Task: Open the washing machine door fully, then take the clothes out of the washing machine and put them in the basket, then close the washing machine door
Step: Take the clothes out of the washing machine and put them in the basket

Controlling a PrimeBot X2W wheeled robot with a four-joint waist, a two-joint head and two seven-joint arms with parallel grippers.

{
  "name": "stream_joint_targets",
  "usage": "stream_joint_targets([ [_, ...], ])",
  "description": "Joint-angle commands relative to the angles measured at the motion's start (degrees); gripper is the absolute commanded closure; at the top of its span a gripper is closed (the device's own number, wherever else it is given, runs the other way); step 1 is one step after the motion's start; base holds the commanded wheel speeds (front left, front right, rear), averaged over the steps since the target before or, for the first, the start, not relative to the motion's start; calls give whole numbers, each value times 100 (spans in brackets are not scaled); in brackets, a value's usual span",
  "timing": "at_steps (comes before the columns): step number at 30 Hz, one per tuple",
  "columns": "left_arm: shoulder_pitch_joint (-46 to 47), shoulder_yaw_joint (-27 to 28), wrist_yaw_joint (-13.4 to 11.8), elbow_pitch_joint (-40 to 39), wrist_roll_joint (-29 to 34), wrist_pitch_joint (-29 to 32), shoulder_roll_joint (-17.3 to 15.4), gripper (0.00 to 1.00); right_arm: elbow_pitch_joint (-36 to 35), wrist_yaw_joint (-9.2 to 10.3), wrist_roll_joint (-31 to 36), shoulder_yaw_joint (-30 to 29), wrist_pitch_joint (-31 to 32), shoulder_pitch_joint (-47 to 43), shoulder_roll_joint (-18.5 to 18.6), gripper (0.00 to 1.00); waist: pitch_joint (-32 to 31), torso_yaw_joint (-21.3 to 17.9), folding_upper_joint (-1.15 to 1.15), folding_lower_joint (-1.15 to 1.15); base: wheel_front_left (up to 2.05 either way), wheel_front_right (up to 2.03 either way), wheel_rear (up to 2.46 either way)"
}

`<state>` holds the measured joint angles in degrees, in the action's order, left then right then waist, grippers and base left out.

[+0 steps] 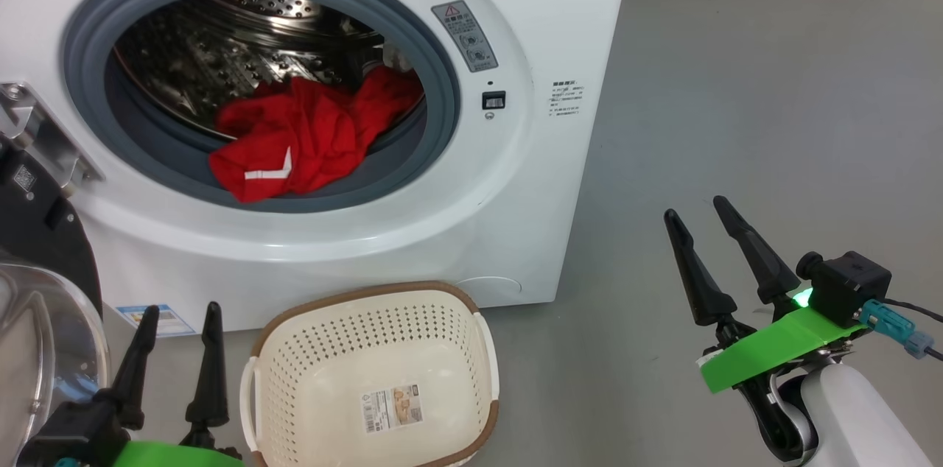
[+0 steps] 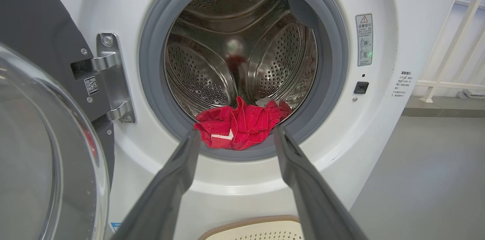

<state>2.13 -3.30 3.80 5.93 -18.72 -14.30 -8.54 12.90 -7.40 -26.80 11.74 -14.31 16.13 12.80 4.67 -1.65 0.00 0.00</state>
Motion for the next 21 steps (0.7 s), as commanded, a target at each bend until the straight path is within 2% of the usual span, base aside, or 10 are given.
stream_joint_targets([
  [1,281,227,37,-108,82,-70,-67,0,-130,-9,100,80,-69,35,3,0,5,-2,0,0,0,0,0],
  [9,381,118,83,-58,141,-51,-147,0,-141,-9,134,50,-69,57,0,0,124,-9,0,0,0,0,0],
  [21,1218,-53,130,122,99,235,-223,0,-270,-9,178,-175,-69,228,52,0,733,-81,0,0,0,0,0],
])
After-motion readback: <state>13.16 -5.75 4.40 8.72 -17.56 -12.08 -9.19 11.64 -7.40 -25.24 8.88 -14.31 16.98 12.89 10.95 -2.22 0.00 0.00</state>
